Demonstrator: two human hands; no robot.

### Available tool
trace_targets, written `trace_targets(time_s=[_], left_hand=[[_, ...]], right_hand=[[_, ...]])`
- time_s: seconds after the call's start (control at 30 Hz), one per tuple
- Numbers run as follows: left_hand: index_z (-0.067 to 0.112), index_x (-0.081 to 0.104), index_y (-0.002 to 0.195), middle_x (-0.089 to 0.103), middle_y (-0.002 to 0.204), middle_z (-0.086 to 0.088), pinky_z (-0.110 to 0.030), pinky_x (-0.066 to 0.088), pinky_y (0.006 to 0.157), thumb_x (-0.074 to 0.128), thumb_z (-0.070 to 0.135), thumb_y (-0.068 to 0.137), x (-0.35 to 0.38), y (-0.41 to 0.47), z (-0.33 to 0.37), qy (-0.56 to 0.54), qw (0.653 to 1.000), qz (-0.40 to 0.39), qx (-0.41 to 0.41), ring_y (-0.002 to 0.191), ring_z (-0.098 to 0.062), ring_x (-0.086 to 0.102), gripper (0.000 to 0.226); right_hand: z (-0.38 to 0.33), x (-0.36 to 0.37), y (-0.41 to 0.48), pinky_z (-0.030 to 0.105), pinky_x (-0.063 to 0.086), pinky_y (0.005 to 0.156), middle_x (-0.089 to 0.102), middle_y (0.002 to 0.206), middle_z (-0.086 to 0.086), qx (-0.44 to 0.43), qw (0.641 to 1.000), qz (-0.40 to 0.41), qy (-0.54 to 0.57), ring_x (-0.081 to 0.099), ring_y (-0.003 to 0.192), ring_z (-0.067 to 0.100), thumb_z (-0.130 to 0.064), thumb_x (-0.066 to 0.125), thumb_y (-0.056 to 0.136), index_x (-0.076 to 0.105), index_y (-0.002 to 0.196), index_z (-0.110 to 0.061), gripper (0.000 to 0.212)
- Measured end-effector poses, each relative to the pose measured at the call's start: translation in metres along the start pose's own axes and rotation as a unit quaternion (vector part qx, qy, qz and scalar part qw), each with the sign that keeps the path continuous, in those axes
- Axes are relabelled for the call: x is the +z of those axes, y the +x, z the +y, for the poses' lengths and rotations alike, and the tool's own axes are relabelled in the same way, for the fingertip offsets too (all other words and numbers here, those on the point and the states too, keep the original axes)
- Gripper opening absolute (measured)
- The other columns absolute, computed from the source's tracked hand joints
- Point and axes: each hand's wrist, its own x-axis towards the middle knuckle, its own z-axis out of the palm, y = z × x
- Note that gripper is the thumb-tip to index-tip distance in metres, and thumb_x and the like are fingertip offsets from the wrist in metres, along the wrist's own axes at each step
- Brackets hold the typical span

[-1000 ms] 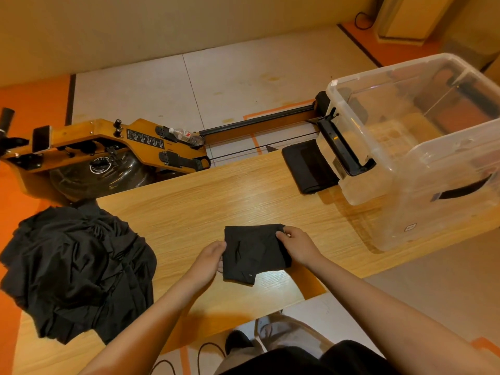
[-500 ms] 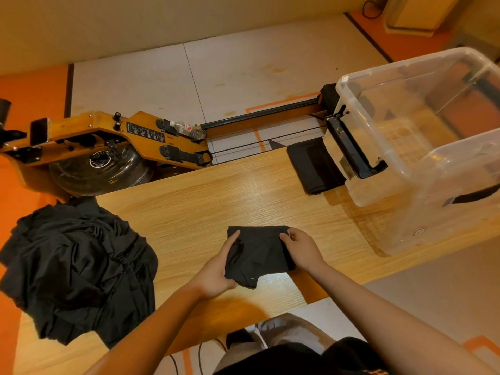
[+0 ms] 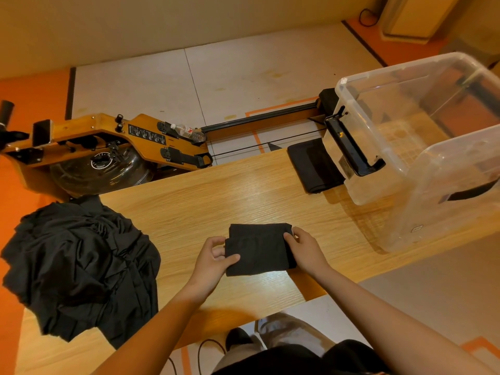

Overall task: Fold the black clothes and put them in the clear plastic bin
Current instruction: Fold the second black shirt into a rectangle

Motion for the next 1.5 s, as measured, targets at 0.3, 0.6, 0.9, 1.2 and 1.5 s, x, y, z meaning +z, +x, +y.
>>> trace_targets(time_s=[0.3,0.6,0.9,1.2,1.5], left_hand=[[0.01,0.062,0.111,0.07,0.108,-0.011,-0.025,0.056,0.073,0.072,0.003,0.082,-0.001,0.016,0.029,-0.003,0.997,-0.064,0.032,0.097,-0.022,0.069,0.032],[0.019,0.058,0.11,0.063,0.1,0.004,-0.036,0.054,0.083,0.066,0.016,0.091,0.018,0.05,0.026,0.1,0.991,0.058,0.069,0.096,-0.016,0.062,0.022],[0.019,0.061,0.09,0.062,0.083,0.005,-0.03,0.044,0.066,0.063,0.033,0.092,0.024,0.059,0.028,0.283,0.941,0.13,0.129,0.08,-0.009,0.056,0.014],[0.023,0.051,0.111,0.053,0.094,0.009,-0.027,0.037,0.059,0.051,0.038,0.097,0.023,0.046,0.033,0.39,0.877,0.16,0.231,0.081,-0.008,0.053,0.02],[0.017,0.061,0.109,0.061,0.109,0.002,-0.024,0.038,0.088,0.039,0.031,0.093,0.022,0.02,-0.013,0.521,0.744,0.097,0.407,0.103,-0.011,0.05,0.03]], right_hand=[[0.006,-0.002,-0.005,0.047,0.049,0.07,0.064,0.083,0.012,-0.029,0.998,0.033,0.038,0.061,0.079,0.029,-0.032,0.046,0.1,0.058,0.094,-0.006,0.03],[0.005,0.006,0.012,0.032,0.039,0.056,0.057,0.074,-0.001,0.04,0.995,0.084,-0.034,0.055,0.069,0.018,-0.032,0.044,0.101,0.05,0.088,-0.012,0.025],[0.007,0.013,0.014,0.027,0.03,0.047,0.054,0.071,-0.003,0.045,0.982,0.124,-0.136,0.052,0.061,0.016,-0.034,0.043,0.101,0.042,0.096,-0.015,0.019],[0.012,0.009,-0.002,0.031,0.048,0.073,0.058,0.105,0.0,-0.125,0.958,0.217,-0.137,0.052,0.097,0.016,-0.022,0.053,0.097,0.056,0.113,-0.012,0.019],[0.014,0.015,-0.004,0.023,0.038,0.073,0.052,0.093,-0.006,-0.119,0.968,0.213,-0.054,0.045,0.09,0.01,-0.017,0.054,0.096,0.055,0.1,-0.015,0.005]])
